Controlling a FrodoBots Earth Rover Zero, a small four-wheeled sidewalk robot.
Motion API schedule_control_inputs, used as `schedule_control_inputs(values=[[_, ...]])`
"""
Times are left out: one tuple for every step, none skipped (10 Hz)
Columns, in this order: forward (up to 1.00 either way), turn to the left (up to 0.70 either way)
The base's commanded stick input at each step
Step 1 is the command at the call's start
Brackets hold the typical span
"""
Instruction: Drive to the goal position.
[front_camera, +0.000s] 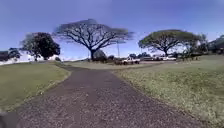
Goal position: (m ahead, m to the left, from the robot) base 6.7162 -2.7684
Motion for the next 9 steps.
schedule_control_inputs(values=[[1.00,0.03],[1.00,0.03],[1.00,0.03],[1.00,0.16],[1.00,0.35],[1.00,0.40],[1.00,0.40],[1.00,0.40],[1.00,0.40]])
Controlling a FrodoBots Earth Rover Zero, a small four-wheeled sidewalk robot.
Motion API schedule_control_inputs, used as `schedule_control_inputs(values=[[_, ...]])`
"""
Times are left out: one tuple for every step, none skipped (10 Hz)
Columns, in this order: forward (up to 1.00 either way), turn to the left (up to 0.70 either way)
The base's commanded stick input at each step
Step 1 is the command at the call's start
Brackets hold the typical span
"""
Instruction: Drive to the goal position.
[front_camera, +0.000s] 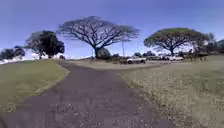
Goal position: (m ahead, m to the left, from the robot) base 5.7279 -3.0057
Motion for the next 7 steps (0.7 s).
schedule_control_inputs(values=[[1.00,0.01],[1.00,0.02],[1.00,0.02],[1.00,0.02],[1.00,0.03],[1.00,0.13],[1.00,0.27]])
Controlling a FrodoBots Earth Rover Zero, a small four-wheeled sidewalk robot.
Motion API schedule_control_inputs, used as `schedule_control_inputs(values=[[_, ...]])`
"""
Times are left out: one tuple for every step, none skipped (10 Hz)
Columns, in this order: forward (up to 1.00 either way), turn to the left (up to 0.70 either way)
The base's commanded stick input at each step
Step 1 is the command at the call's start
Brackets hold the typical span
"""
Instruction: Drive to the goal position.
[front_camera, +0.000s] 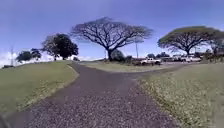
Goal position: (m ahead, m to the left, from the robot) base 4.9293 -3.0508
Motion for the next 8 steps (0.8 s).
schedule_control_inputs(values=[[1.00,0.40],[1.00,0.40],[1.00,0.17],[1.00,0.00],[1.00,0.00],[1.00,0.00],[1.00,0.00],[1.00,0.01]])
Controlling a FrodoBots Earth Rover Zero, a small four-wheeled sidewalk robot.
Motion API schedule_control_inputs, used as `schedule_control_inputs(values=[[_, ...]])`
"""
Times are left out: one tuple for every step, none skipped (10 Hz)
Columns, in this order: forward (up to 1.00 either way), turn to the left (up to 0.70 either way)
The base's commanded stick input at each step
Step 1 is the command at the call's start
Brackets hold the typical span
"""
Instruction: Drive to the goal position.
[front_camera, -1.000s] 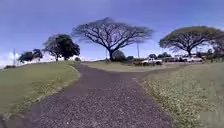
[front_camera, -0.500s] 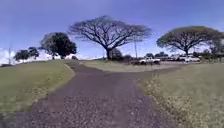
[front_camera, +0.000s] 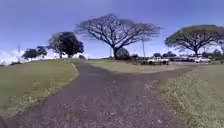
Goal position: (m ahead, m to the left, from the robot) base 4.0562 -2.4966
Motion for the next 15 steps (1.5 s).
schedule_control_inputs(values=[[1.00,0.00],[1.00,0.01],[1.00,0.02],[1.00,0.01],[1.00,0.01],[0.58,0.01],[0.07,0.00],[0.06,0.00],[0.06,0.00],[0.06,0.00],[0.06,0.00],[0.06,0.00],[0.06,0.00],[0.06,0.00],[0.06,0.00]])
